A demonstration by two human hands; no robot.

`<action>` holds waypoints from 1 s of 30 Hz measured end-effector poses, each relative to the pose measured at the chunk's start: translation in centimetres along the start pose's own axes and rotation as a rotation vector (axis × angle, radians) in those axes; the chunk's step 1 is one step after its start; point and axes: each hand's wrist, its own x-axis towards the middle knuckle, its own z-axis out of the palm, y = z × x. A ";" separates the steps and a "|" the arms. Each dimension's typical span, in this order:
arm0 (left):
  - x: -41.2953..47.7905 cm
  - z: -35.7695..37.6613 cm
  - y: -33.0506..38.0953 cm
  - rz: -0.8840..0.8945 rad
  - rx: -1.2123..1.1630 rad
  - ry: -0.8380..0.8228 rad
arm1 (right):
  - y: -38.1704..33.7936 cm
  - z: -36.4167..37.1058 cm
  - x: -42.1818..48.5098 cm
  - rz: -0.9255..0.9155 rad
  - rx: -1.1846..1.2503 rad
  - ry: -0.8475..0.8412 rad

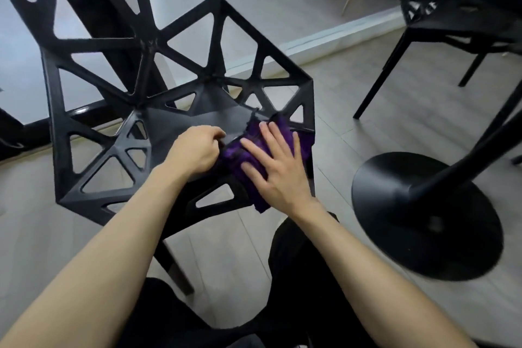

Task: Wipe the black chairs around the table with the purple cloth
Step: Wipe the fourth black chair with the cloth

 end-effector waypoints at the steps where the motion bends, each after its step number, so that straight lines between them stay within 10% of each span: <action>1: 0.3 0.3 0.4 0.011 0.042 -0.031 | 1.7 -0.2 0.8 0.138 0.013 0.024; 8: 0.7 0.9 0.1 0.040 0.102 -0.015 | 8.6 -2.3 12.5 0.736 0.349 -0.013; 15: 1.0 0.9 0.4 0.004 0.087 0.001 | 10.7 -2.0 15.7 0.887 0.389 0.107; 25: 0.4 1.9 -1.1 -0.032 -0.071 0.055 | 7.8 -2.5 6.2 0.168 0.105 -0.003; 30: 0.2 1.5 -1.0 -0.021 -0.073 0.068 | 2.8 -0.8 9.4 -0.115 0.058 -0.369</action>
